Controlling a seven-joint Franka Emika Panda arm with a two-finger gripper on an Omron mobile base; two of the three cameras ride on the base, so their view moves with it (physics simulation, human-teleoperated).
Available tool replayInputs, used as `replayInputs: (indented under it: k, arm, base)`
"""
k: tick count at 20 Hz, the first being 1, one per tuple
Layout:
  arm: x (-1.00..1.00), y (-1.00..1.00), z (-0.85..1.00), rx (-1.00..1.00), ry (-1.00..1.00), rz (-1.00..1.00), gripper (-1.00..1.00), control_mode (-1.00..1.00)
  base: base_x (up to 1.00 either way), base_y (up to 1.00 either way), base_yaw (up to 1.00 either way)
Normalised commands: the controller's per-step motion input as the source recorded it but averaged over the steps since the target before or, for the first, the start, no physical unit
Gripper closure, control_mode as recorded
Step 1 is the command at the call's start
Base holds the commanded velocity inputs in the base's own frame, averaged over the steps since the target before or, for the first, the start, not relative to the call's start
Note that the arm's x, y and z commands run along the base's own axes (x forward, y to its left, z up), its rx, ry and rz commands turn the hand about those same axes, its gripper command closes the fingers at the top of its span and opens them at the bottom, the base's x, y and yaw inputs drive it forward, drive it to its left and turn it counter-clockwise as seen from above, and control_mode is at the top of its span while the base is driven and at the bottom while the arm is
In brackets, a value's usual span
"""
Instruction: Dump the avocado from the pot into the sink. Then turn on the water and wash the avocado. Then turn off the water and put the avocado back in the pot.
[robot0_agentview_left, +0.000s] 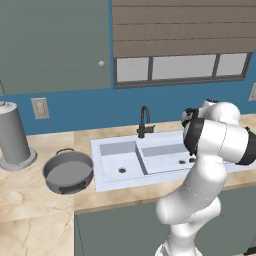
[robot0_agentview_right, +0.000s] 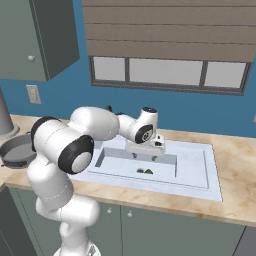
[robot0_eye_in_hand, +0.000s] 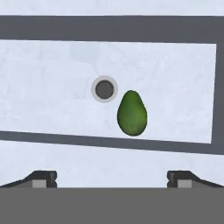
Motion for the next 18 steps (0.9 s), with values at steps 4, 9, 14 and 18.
replayInputs:
  k: [4, 9, 14, 18]
  arm:
    - [0.09, 0.0, -0.32, 0.0, 0.0, 0.0, -1.0, -1.0]
    - [0.08, 0.0, -0.27, 0.0, 0.0, 0.0, -1.0, -1.0]
    - [0.17, -0.02, -0.26, 0.0, 0.0, 0.0, -1.0, -1.0]
    - [0.24, -0.1, -0.24, 0.0, 0.0, 0.0, -1.0, -1.0]
  base:
    - [0.0, 0.0, 0.0]
    - [0.0, 0.0, 0.0]
    - [0.0, 0.0, 0.0]
    - [0.0, 0.0, 0.0]
